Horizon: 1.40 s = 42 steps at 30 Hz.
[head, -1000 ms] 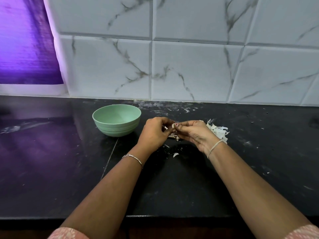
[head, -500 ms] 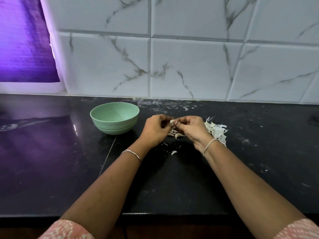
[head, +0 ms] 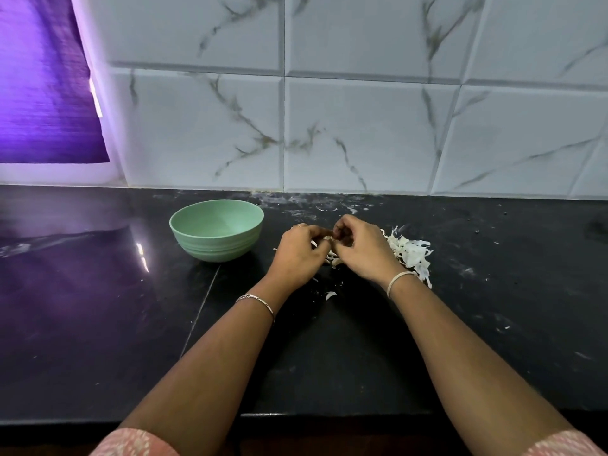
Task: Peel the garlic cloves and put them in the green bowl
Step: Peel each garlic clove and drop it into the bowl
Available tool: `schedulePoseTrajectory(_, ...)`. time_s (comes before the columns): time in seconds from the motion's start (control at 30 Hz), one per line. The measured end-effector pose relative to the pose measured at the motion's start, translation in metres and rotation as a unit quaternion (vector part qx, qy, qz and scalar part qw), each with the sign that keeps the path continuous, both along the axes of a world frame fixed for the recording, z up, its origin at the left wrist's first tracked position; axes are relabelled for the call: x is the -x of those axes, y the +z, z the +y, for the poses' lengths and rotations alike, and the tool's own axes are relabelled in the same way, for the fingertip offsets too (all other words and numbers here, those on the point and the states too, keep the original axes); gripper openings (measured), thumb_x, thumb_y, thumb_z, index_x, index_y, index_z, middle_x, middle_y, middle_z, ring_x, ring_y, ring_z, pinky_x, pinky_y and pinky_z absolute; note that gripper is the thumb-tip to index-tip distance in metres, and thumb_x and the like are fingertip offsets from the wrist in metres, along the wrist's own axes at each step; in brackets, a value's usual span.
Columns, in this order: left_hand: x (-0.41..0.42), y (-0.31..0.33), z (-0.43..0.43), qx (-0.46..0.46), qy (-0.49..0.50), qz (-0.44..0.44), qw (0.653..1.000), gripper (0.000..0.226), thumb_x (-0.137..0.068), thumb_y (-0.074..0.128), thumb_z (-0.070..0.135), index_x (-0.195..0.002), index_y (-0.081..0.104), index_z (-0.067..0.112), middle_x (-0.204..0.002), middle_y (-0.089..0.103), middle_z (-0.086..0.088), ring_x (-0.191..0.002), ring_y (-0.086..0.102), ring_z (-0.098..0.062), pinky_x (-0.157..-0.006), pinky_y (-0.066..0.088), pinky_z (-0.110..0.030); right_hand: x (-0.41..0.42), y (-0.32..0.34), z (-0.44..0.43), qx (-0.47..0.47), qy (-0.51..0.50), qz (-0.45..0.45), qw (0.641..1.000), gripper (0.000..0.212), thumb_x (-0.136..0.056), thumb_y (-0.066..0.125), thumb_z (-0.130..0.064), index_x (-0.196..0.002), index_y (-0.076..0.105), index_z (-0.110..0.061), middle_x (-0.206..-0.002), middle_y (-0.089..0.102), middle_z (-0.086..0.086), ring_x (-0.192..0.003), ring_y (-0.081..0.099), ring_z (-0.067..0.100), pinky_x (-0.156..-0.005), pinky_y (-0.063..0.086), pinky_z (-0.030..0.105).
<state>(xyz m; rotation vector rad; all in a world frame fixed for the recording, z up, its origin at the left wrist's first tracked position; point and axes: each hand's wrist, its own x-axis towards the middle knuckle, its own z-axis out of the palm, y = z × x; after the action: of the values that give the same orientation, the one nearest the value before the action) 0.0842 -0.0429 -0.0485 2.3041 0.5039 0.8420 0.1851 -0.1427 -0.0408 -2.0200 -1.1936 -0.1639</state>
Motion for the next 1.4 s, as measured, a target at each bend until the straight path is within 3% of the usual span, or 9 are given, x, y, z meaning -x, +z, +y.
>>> schedulePoseTrajectory(0.27, 0.003, 0.002, 0.007, 0.123, -0.005, -0.036, 0.992, 0.019, -0.093, 0.060, 0.017, -0.108, 0.072, 0.017, -0.085, 0.067, -0.002, -0.079, 0.061, -0.012, -0.080, 0.049, -0.026, -0.033, 0.009, -0.032, 0.101, -0.199, -0.140, 0.965, 0.013, -0.088, 0.059, -0.015, -0.099, 0.063, -0.022, -0.099, 0.070, 0.000, -0.104, 0.056, 0.028, -0.078, 0.042, 0.034)
schedulePoseTrajectory(0.5, 0.004, 0.002, 0.007, 0.262, -0.060, -0.094, 0.959, 0.022, -0.090, 0.061, 0.003, -0.105, 0.068, 0.016, -0.079, 0.065, -0.001, -0.069, 0.064, -0.012, -0.084, 0.055, -0.035, -0.050, 0.004, -0.042, 0.166, -0.256, -0.121, 0.945, 0.027, -0.091, 0.055, -0.010, -0.108, 0.071, -0.025, -0.114, 0.065, 0.005, -0.115, 0.051, 0.030, -0.088, 0.046, 0.037)
schedulePoseTrajectory(0.67, 0.008, 0.003, 0.007, 0.325, -0.096, -0.130, 0.932, 0.024, -0.083, 0.070, -0.005, -0.104, 0.066, 0.006, -0.082, 0.067, -0.007, -0.068, 0.065, -0.011, -0.074, 0.054, -0.027, -0.031, 0.012, -0.028, -0.045, -0.081, 0.051, 0.994, 0.014, -0.093, 0.062, -0.020, -0.104, 0.071, -0.018, -0.095, 0.074, 0.001, -0.088, 0.066, 0.017, -0.081, 0.053, 0.031)
schedulePoseTrajectory(0.77, 0.009, 0.003, 0.009, 0.341, -0.103, -0.141, 0.924, 0.018, -0.080, 0.075, 0.001, -0.095, 0.067, 0.006, -0.078, 0.070, -0.008, -0.067, 0.065, -0.013, -0.072, 0.055, -0.028, -0.001, 0.010, -0.012, -0.072, 0.075, 0.243, 0.964, 0.019, -0.096, 0.058, -0.023, -0.109, 0.069, -0.015, -0.101, 0.071, 0.006, -0.090, 0.064, 0.012, -0.072, 0.054, 0.024)
schedulePoseTrajectory(0.87, 0.011, 0.005, 0.011, 0.349, -0.088, -0.156, 0.920, 0.017, -0.078, 0.077, 0.002, -0.090, 0.066, 0.006, -0.074, 0.070, -0.010, -0.066, 0.066, -0.018, -0.075, 0.054, -0.034, 0.013, 0.003, -0.001, -0.106, 0.124, 0.305, 0.938, 0.017, -0.094, 0.061, -0.019, -0.108, 0.069, -0.014, -0.099, 0.072, 0.005, -0.091, 0.067, 0.013, -0.077, 0.055, 0.023)
schedulePoseTrajectory(1.03, 0.008, 0.009, 0.010, 0.169, -0.009, -0.153, 0.974, 0.019, -0.079, 0.077, 0.005, -0.077, 0.064, 0.019, -0.075, 0.071, 0.003, -0.066, 0.065, -0.002, -0.066, 0.053, -0.017, 0.022, 0.005, 0.002, -0.182, 0.114, 0.458, 0.862, 0.016, -0.089, 0.068, -0.021, -0.090, 0.070, -0.005, -0.080, 0.070, 0.006, -0.078, 0.068, 0.018, -0.071, 0.059, 0.028)
schedulePoseTrajectory(1.2, 0.009, 0.008, 0.003, 0.068, -0.015, -0.119, 0.990, 0.026, -0.074, 0.081, 0.010, -0.098, 0.071, 0.016, -0.076, 0.064, 0.012, -0.061, 0.055, 0.003, -0.063, 0.046, -0.011, 0.019, 0.010, 0.002, -0.216, 0.082, 0.441, 0.867, 0.009, -0.090, 0.066, -0.011, -0.089, 0.069, -0.003, -0.073, 0.069, 0.003, -0.064, 0.064, 0.008, -0.064, 0.058, 0.022)
schedulePoseTrajectory(1.3, 0.011, 0.003, 0.007, -0.013, -0.011, -0.043, 0.999, 0.038, -0.076, 0.081, 0.027, -0.112, 0.069, 0.025, -0.104, 0.061, 0.004, -0.091, 0.056, -0.009, -0.088, 0.048, -0.026, 0.006, 0.014, -0.005, -0.206, 0.034, 0.353, 0.912, 0.019, -0.093, 0.062, -0.009, -0.106, 0.069, 0.002, -0.073, 0.067, 0.001, -0.058, 0.058, 0.006, -0.058, 0.050, 0.018)
schedulePoseTrajectory(1.4, 0.015, -0.003, 0.000, -0.095, -0.041, 0.121, 0.987, 0.025, -0.085, 0.068, 0.046, -0.110, 0.068, 0.044, -0.139, 0.045, 0.003, -0.133, 0.030, -0.022, -0.109, 0.030, -0.045, -0.007, 0.018, -0.017, -0.176, 0.028, 0.347, 0.921, 0.023, -0.093, 0.059, -0.003, -0.115, 0.066, 0.003, -0.081, 0.065, 0.001, -0.067, 0.055, 0.004, -0.054, 0.048, 0.013)
